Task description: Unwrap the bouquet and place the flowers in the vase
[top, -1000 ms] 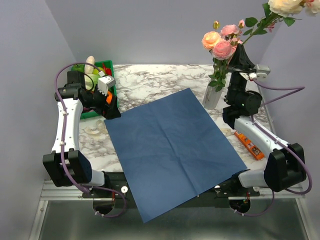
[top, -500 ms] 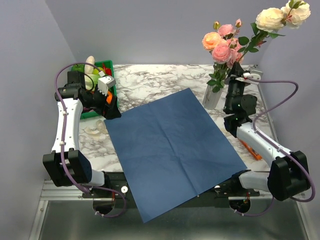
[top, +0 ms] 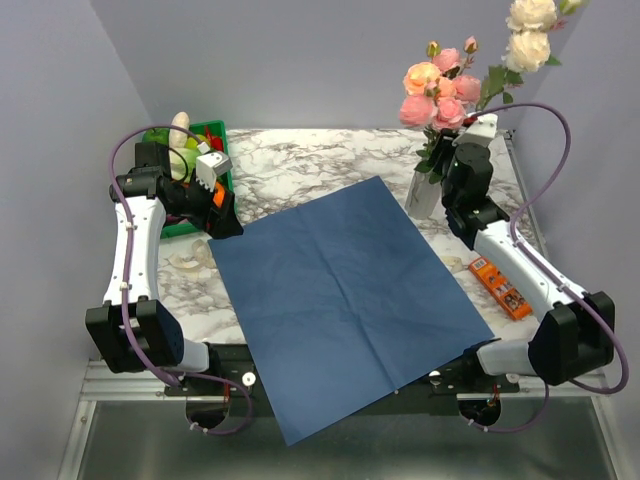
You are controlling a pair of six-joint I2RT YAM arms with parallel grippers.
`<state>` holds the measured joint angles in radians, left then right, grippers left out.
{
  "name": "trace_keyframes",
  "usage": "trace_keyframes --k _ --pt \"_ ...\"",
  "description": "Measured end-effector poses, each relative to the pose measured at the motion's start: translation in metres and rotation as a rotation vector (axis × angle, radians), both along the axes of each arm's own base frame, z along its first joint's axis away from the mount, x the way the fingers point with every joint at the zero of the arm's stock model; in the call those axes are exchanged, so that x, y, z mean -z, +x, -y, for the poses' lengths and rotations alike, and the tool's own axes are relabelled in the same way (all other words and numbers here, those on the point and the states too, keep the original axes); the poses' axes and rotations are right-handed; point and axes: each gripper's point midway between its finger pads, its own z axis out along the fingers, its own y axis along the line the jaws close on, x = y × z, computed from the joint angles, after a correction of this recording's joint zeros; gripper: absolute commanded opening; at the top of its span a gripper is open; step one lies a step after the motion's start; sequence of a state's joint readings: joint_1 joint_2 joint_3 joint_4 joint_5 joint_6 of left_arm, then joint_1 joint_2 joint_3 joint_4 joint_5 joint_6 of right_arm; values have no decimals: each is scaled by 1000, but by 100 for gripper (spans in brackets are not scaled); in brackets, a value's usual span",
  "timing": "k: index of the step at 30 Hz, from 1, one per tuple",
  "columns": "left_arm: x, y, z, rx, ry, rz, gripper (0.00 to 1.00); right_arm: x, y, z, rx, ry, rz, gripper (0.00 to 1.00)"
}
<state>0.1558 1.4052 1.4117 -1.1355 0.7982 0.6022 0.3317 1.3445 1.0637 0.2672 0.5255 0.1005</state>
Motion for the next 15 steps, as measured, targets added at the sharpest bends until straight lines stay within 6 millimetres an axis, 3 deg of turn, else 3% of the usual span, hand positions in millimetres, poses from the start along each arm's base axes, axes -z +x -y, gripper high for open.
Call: trace_keyframes --k 6,10,11,12,15 --pt "0 0 1 1 -4 -2 99 22 -27 1 -28 50 -96 72" --pt "1 -1 1 3 -9 -5 99 17 -52 2 -57 86 -90 77" --pt "1 -1 1 3 -10 -5 99 14 -57 2 -65 95 -87 83" --pt "1 -1 2 3 -12 -5 99 12 -61 1 -78 100 -88 100" --pt "2 -2 4 -3 -29 -15 99 12 -72 -5 -126 121 -106 100"
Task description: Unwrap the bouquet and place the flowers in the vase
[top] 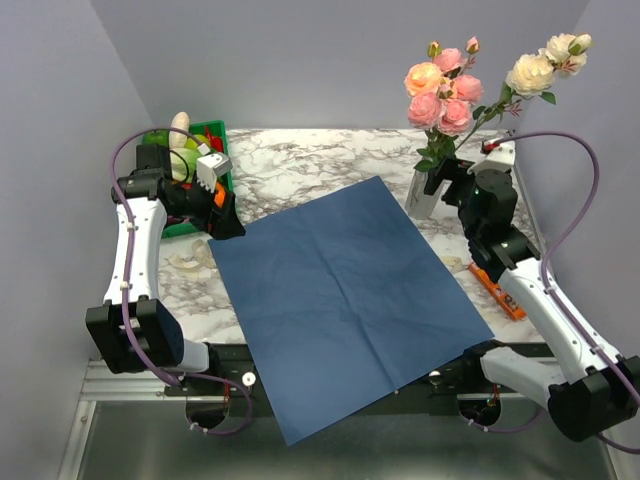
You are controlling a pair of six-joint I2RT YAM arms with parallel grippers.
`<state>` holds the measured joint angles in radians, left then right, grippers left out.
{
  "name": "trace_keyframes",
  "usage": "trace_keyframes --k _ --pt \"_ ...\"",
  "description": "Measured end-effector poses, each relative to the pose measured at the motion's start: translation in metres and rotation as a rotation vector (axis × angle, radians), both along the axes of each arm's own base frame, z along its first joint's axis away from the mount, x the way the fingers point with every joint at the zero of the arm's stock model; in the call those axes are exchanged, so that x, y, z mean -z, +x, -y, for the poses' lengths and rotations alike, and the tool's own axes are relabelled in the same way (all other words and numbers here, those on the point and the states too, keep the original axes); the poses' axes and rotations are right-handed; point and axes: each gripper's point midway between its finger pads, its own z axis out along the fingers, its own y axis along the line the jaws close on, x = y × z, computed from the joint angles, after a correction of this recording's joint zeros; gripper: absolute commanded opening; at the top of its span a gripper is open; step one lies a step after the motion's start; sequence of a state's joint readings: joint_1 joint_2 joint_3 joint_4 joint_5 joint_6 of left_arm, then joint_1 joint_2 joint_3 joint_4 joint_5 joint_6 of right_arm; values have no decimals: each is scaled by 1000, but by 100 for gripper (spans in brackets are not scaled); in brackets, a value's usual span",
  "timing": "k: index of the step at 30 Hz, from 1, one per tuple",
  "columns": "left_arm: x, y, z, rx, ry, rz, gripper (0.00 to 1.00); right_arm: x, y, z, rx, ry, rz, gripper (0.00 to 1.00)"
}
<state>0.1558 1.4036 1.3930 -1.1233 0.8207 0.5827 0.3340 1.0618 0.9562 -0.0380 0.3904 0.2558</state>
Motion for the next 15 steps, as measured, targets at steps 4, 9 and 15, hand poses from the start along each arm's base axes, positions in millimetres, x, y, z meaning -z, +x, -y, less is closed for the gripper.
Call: trace_keyframes --k 4,9,15 --pt "5 1 3 -15 -16 -15 99 20 -21 -23 -107 13 -53 100" --pt "10 4 9 -26 -31 -25 99 46 -62 -65 -270 22 -110 100" --pt "5 10 14 -31 -40 2 99 44 -97 -70 -340 86 -95 100"
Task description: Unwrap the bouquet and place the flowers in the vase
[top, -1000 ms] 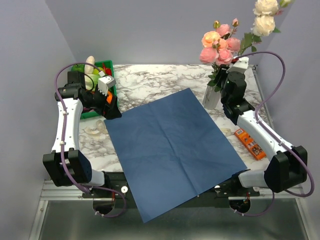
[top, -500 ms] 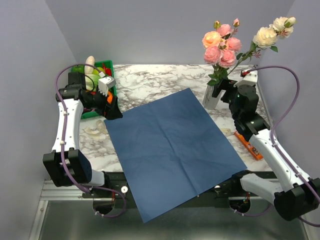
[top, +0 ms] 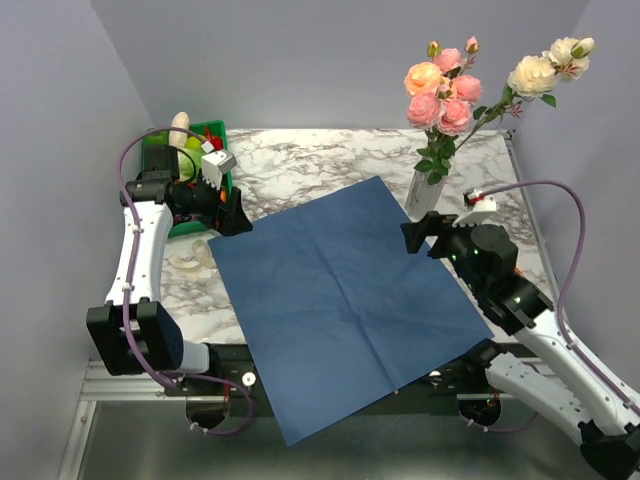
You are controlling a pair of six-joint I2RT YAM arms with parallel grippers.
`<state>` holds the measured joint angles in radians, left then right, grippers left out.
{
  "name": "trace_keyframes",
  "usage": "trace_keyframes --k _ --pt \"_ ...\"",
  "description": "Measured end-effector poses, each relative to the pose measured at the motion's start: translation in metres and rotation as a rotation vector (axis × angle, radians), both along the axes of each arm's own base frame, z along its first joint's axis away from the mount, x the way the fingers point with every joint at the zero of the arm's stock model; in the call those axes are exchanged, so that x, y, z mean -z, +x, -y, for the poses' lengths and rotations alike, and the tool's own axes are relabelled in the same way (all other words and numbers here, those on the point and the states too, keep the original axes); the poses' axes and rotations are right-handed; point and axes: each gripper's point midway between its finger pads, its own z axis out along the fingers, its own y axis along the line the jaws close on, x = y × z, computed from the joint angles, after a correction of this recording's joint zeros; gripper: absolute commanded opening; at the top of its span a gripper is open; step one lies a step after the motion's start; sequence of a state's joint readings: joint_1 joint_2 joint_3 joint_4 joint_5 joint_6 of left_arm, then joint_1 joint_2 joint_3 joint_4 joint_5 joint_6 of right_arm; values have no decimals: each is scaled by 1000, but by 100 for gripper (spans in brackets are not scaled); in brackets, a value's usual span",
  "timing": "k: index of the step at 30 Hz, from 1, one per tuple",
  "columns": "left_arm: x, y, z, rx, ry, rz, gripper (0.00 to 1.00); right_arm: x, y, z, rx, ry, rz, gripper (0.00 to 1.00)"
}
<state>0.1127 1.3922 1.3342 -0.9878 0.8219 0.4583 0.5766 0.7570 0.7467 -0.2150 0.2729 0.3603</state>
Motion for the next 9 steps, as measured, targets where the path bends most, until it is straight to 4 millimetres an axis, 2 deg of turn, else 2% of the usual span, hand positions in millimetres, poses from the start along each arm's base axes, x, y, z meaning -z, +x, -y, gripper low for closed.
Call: trace_keyframes --k 5,9 --pt "-5 6 1 -20 -8 36 99 -1 -20 11 -3 37 37 100" --pt "-4 14 0 -45 -17 49 99 3 -19 11 3 31 26 100"
